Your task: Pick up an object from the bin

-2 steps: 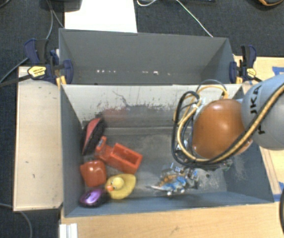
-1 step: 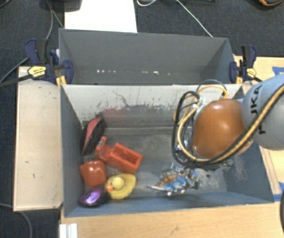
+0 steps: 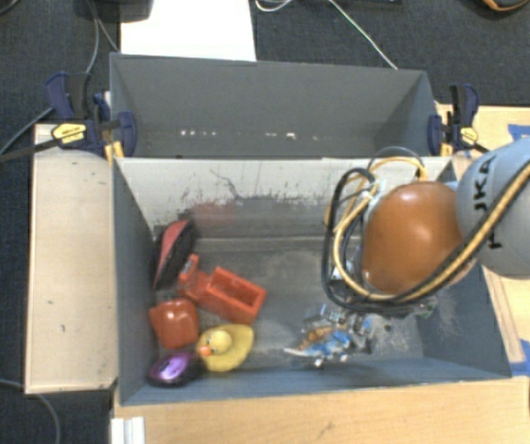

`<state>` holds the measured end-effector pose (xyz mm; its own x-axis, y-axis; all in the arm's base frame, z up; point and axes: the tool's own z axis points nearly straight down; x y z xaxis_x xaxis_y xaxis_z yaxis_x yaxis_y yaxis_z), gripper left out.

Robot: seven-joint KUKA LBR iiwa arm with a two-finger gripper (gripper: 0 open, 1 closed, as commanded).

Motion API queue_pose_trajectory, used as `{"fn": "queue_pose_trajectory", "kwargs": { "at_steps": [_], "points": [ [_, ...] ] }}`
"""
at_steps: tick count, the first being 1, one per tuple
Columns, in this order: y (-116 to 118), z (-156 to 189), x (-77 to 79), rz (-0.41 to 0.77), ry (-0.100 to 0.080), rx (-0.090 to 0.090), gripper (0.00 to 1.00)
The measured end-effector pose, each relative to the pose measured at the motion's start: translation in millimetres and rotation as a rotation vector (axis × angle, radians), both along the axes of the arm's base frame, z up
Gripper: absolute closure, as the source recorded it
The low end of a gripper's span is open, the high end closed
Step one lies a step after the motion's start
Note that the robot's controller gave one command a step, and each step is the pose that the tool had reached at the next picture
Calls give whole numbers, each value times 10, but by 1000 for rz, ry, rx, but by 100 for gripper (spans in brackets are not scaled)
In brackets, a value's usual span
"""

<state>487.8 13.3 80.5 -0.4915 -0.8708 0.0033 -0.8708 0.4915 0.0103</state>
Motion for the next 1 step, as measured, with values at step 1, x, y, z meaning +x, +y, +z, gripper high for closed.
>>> {"fn": "queue_pose_trajectory", "kwargs": {
  "at_steps": [1],
  "points": [
    [-292,-120,512,-12,-12,2,100]
  ]
}}
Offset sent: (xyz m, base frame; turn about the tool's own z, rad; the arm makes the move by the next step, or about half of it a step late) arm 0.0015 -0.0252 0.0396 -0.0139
